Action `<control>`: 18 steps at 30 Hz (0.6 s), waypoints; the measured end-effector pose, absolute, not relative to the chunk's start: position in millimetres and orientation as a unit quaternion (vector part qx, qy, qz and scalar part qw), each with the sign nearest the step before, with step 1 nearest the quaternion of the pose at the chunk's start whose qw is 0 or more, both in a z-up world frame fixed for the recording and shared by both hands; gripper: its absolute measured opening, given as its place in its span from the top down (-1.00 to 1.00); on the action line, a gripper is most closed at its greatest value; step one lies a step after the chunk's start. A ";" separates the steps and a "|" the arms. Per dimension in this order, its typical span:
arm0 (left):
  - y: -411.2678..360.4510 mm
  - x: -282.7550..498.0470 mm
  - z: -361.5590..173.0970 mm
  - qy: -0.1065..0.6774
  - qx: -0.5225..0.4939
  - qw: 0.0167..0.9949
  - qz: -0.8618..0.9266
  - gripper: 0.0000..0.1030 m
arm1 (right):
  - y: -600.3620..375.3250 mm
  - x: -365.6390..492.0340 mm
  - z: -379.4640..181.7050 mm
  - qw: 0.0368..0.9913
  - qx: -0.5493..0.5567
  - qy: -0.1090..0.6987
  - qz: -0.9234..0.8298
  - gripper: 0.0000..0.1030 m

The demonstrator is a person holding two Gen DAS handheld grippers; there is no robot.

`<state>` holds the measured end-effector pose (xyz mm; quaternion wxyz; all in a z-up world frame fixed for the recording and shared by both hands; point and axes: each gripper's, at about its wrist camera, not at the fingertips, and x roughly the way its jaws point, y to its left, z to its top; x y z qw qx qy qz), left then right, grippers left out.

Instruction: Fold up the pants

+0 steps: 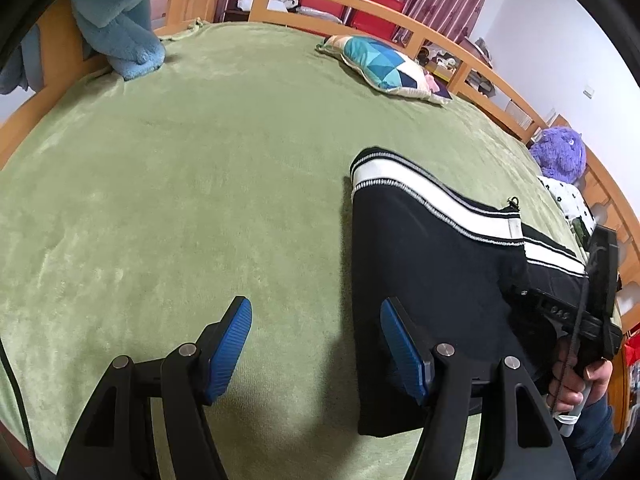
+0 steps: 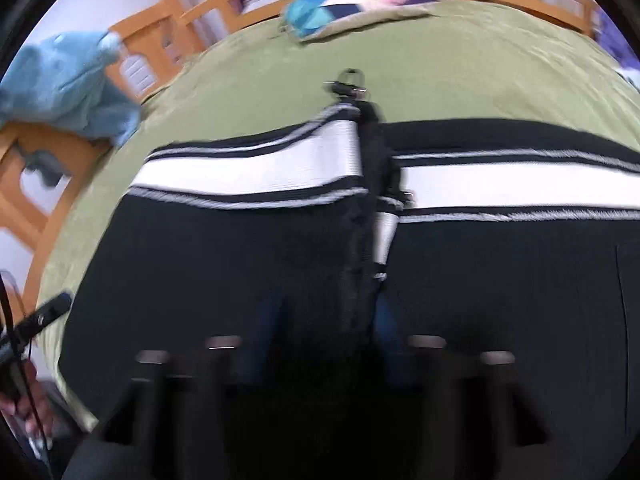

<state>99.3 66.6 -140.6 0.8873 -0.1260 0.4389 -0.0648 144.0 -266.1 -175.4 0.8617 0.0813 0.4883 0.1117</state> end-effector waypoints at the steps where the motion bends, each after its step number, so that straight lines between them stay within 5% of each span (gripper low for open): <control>1: 66.3 98.7 -138.4 0.436 -0.126 0.889 -0.063 -0.26 | -264.4 142.2 -168.7 0.865 0.091 0.479 0.116 0.69; 9: 51.5 91.4 -127.5 0.429 -0.111 0.894 -0.061 -0.26 | -309.0 110.9 -115.8 0.899 0.126 0.403 0.114 0.76; 18: 2.5 81.3 -129.5 0.445 -0.083 0.887 -0.088 -0.26 | -370.2 123.4 -140.3 0.891 0.171 0.412 0.081 0.69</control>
